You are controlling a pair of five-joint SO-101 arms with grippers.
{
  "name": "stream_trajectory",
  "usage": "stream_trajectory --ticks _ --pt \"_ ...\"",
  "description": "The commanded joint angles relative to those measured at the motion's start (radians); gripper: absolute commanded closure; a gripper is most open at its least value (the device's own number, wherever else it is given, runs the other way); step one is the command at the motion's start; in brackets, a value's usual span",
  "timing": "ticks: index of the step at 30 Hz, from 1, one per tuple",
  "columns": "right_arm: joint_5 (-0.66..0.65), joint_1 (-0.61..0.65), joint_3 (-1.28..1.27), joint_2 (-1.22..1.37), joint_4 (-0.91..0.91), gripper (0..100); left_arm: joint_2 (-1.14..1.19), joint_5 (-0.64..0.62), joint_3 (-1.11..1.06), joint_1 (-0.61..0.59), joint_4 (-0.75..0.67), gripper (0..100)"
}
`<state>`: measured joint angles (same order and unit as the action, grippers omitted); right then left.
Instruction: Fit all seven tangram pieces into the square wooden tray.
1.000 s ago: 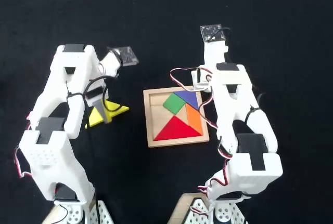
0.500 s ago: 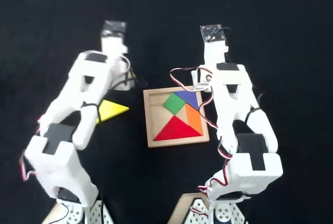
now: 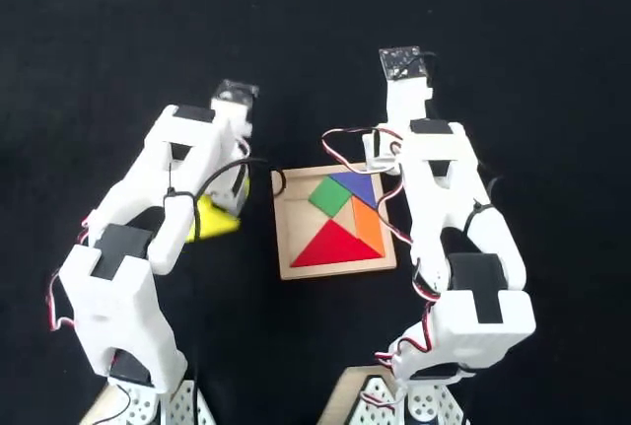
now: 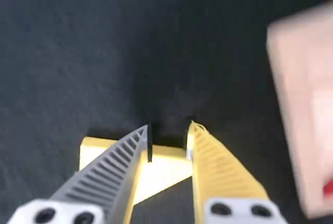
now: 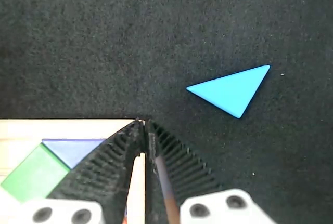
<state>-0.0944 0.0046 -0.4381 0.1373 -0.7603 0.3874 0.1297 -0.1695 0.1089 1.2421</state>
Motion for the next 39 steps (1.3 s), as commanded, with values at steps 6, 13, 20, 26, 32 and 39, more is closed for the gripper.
stream_trajectory --ticks 6,13,20,26,32,39 --pt "-0.003 -0.017 0.051 -0.007 0.005 98.7 -0.011 0.376 -0.151 0.016 0.304 86" --pt "-0.003 -0.017 0.05 -0.007 0.005 98.7 -0.12 0.554 -0.335 -0.104 0.345 86" --pt "-0.003 -0.017 0.056 -0.007 -0.015 98.7 -0.672 0.554 -0.406 -0.358 0.347 86" --pt "-0.003 -0.014 0.056 -0.007 -0.018 98.7 -1.203 0.247 -0.533 -0.378 0.298 86" --pt "-0.003 -0.012 0.054 -0.002 -0.018 98.7 -1.28 -0.041 -0.653 -0.42 0.12 83" --pt "-0.003 -0.012 0.054 -0.001 -0.017 98.7 -1.128 -0.4 -0.803 -0.401 0.034 57"
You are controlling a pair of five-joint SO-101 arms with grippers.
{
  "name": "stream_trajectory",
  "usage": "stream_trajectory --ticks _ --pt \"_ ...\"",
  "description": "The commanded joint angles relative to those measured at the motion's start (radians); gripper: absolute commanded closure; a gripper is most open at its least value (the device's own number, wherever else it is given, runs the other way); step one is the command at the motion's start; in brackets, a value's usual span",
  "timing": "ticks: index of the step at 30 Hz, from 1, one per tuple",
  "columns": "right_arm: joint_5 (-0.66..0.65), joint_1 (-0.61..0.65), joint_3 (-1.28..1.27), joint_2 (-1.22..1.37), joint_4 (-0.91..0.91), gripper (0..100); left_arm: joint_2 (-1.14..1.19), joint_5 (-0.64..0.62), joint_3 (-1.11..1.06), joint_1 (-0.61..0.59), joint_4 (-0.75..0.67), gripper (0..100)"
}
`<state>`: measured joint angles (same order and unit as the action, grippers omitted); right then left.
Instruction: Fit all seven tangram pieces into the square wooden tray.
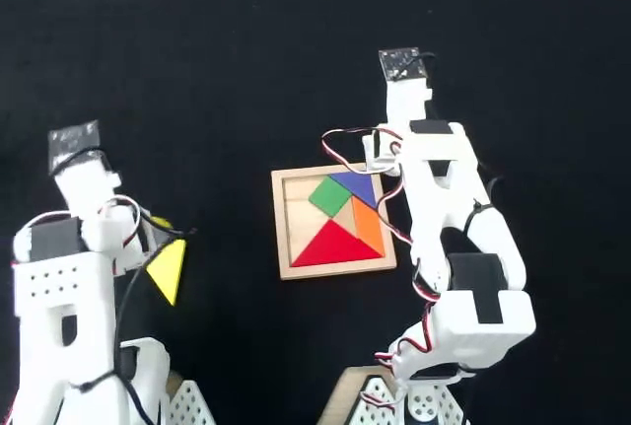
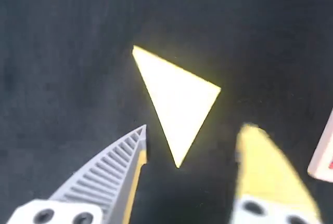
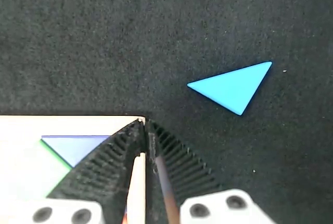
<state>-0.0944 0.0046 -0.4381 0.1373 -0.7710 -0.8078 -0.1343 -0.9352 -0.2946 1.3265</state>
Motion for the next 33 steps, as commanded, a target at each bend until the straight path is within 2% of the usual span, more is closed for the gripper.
stream_trajectory --ticks 1,5,8,11,17,24,33 --pt "-0.003 -0.011 0.054 0.001 -0.006 98.7 0.086 -0.152 -0.042 -0.002 -0.064 55" --pt "-0.003 -0.011 0.054 0.001 -0.006 98.7 0.164 -0.176 -0.061 -0.002 -0.137 55" --pt "-0.005 -0.011 0.054 0.001 -0.005 98.7 0.229 -0.253 -0.104 -0.022 -0.256 55" --pt "-0.035 -0.011 0.054 0.001 -0.006 98.7 0.316 -0.276 -0.12 -0.051 -0.328 55" --pt "-0.044 0.02 0.051 0.001 -0.008 98.7 0.473 -0.318 -0.042 -0.044 -0.342 60" --pt "-0.044 0.017 0.05 0.001 -0.009 98.7 0.614 -0.33 0.036 -0.041 -0.342 61" --pt "-0.044 0.018 0.05 0.001 -0.009 98.7 0.69 -0.334 0.047 0.065 -0.342 61"
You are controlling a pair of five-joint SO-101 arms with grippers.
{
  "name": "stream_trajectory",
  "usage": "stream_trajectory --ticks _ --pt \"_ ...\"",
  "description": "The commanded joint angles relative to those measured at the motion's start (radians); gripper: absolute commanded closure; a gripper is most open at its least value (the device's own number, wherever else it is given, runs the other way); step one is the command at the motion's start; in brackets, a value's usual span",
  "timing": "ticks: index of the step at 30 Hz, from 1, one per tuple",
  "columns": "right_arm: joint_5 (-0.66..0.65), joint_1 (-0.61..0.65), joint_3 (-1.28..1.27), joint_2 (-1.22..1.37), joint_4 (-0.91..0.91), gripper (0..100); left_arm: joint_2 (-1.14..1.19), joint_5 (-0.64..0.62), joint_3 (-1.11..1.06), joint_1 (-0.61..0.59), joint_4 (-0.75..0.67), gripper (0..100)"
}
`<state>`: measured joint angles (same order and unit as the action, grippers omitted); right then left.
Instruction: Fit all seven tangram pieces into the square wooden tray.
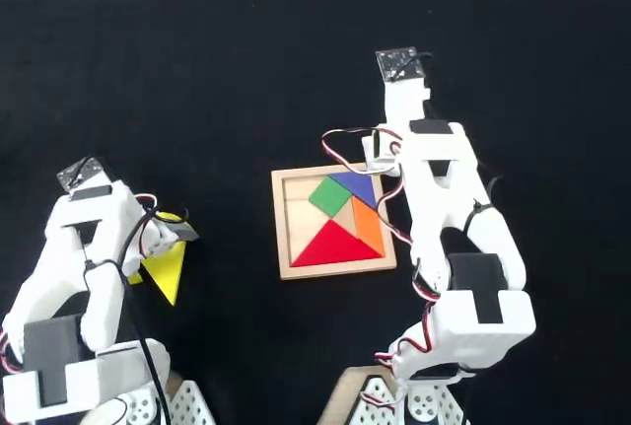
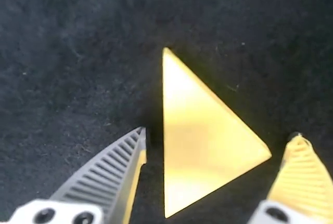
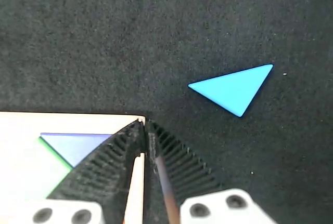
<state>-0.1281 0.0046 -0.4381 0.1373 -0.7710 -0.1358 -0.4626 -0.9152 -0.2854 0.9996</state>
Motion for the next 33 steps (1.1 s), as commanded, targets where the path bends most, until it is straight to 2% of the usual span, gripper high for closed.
stream_trajectory --ticks 1,10,17,22,25,31,33 --pt "-0.011 0.017 0.05 0.001 -0.009 98.7 0.026 -0.006 0.036 0.056 -0.015 61" --pt "-0.011 0.017 0.05 0.001 -0.009 98.7 0.029 -0.006 0.045 0.053 -0.011 62" --pt "-0.011 0.015 0.05 0.001 -0.009 98.7 0.029 -0.002 0.045 0.053 -0.014 77" --pt "-0.011 0.015 0.05 0.001 -0.009 98.7 0.018 0.006 0.074 0.053 -0.014 76" --pt "-0.011 0.015 0.05 0.001 -0.009 98.7 0.029 0.103 0.14 0.061 -0.015 76" --pt "-0.011 0.014 0.05 -0.001 -0.009 98.7 0.02 0.489 0.231 0.108 -0.008 76" --pt "-0.011 0.014 0.05 -0.002 -0.009 98.7 0.018 0.557 0.24 0.151 0.014 76"
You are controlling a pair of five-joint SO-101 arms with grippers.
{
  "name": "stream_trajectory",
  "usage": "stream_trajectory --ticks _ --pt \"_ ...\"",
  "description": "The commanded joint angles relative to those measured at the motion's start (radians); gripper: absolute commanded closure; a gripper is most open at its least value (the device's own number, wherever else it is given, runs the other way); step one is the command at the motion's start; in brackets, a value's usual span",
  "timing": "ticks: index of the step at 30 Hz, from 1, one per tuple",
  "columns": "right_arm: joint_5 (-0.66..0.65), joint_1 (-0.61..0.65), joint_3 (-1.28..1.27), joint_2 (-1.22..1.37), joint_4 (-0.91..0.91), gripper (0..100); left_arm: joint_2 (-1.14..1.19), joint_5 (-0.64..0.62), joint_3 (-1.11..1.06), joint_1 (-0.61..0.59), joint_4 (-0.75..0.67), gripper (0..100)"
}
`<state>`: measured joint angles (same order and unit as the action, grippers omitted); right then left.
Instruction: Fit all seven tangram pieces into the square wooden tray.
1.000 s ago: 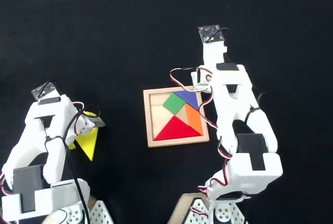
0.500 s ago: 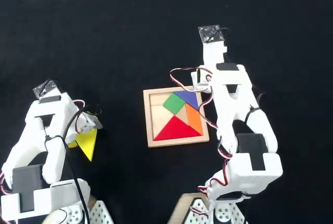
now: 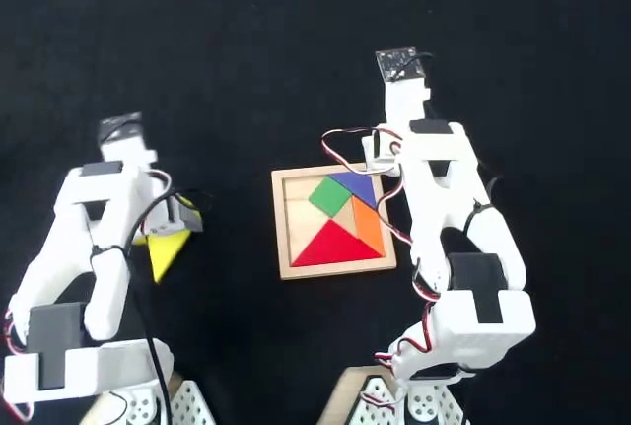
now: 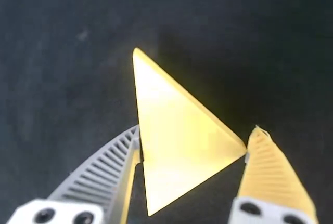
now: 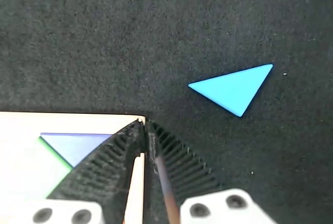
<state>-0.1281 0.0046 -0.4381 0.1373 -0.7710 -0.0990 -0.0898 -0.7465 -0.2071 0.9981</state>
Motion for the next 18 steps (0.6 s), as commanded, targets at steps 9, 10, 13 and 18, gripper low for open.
stream_trajectory --ticks 9,10,13,18 --pt "-0.003 -0.044 0.058 -0.007 -0.003 98.7 -0.018 0.014 0.343 0.367 0.311 76" --pt "-0.003 -0.054 0.065 -0.007 -0.005 98.7 -0.017 -0.015 0.386 0.392 0.327 76" --pt "-0.003 -0.075 0.079 -0.004 -0.009 98.7 -0.006 -0.121 0.49 0.461 0.334 76" --pt "-0.003 -0.08 0.082 -0.001 -0.006 98.7 -0.006 -0.298 0.521 0.581 0.258 76"
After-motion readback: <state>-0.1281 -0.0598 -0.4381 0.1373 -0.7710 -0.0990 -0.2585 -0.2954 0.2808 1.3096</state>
